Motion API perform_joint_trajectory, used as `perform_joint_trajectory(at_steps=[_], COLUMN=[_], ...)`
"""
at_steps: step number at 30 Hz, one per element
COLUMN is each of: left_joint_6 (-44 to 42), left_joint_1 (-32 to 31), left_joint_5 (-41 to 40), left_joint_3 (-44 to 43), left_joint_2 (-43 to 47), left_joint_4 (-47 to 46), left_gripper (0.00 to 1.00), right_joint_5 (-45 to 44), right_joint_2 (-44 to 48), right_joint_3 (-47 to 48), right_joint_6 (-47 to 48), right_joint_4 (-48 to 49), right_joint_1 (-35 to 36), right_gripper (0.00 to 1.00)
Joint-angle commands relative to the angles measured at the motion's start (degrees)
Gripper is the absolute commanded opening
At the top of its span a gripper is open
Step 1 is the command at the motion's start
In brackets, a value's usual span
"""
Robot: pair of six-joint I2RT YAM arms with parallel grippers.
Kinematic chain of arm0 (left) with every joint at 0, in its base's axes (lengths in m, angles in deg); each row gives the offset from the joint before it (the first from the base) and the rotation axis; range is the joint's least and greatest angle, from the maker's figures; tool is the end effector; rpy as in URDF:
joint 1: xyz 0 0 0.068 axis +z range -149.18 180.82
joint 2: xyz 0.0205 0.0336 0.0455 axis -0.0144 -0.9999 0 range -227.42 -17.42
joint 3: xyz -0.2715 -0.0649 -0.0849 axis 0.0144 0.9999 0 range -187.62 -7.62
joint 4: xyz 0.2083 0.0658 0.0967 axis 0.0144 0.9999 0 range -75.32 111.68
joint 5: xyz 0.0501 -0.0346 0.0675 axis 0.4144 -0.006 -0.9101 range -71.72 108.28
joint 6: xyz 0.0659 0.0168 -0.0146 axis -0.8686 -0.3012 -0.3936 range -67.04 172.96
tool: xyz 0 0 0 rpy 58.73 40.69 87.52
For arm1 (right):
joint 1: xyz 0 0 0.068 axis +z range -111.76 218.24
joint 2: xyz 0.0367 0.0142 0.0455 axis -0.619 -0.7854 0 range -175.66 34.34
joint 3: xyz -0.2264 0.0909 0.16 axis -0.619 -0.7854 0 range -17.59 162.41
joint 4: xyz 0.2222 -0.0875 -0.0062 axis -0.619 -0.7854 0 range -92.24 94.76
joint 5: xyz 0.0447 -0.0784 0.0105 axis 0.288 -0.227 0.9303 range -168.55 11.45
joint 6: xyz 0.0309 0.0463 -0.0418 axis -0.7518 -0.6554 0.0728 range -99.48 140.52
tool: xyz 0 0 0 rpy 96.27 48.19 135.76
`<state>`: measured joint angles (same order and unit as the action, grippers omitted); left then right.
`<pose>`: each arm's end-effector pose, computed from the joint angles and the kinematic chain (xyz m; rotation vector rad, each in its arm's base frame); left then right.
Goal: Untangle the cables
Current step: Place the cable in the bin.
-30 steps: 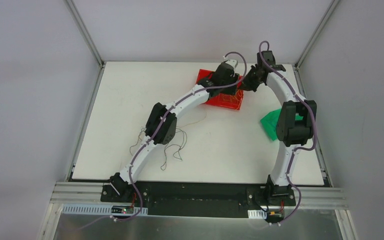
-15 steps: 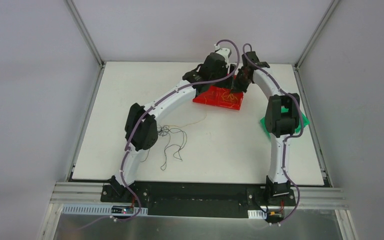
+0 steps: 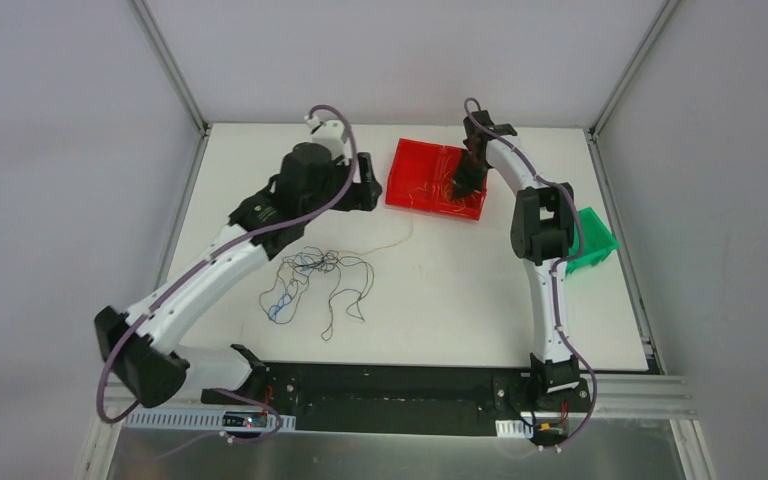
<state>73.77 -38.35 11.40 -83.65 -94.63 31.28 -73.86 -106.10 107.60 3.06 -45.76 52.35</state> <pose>0.2393 -0.1862 0.4057 0.2235 1.9107 -0.6010 0.5040 0.1315 0.1749 0.0561 2.7438 0.2682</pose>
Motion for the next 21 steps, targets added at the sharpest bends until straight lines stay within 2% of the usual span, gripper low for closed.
perform_joint_trajectory(at_steps=[1,7,10,16,21], left_joint_6=[2.38,2.21,1.97,1.79,1.28], left_joint_1=[1.72,1.83,1.91,2.00,2.00], left_joint_5=[-2.52,-4.89,-6.18,-7.06,-7.82], left_joint_3=[7.65,11.47,12.48,12.74,12.46], left_joint_2=[10.71,20.04,22.52,24.29,24.59], left_joint_4=[3.37,10.11,12.76,16.65,18.22], left_gripper=[0.77,0.80,0.82,0.83,0.84], right_joint_5=[-4.01,-10.31,-11.28,-11.78,-11.90], right_joint_2=[-0.69,6.25,9.62,11.22,11.68], right_joint_3=[-2.53,-9.97,-11.59,-6.83,-2.51], right_joint_6=[1.55,3.66,4.09,4.12,4.02], right_joint_4=[-4.24,-3.77,-3.04,-6.27,-8.53], right_joint_1=[-0.20,-0.28,-0.31,-0.37,-0.39], right_gripper=[0.00,0.00,0.06,0.24,0.30])
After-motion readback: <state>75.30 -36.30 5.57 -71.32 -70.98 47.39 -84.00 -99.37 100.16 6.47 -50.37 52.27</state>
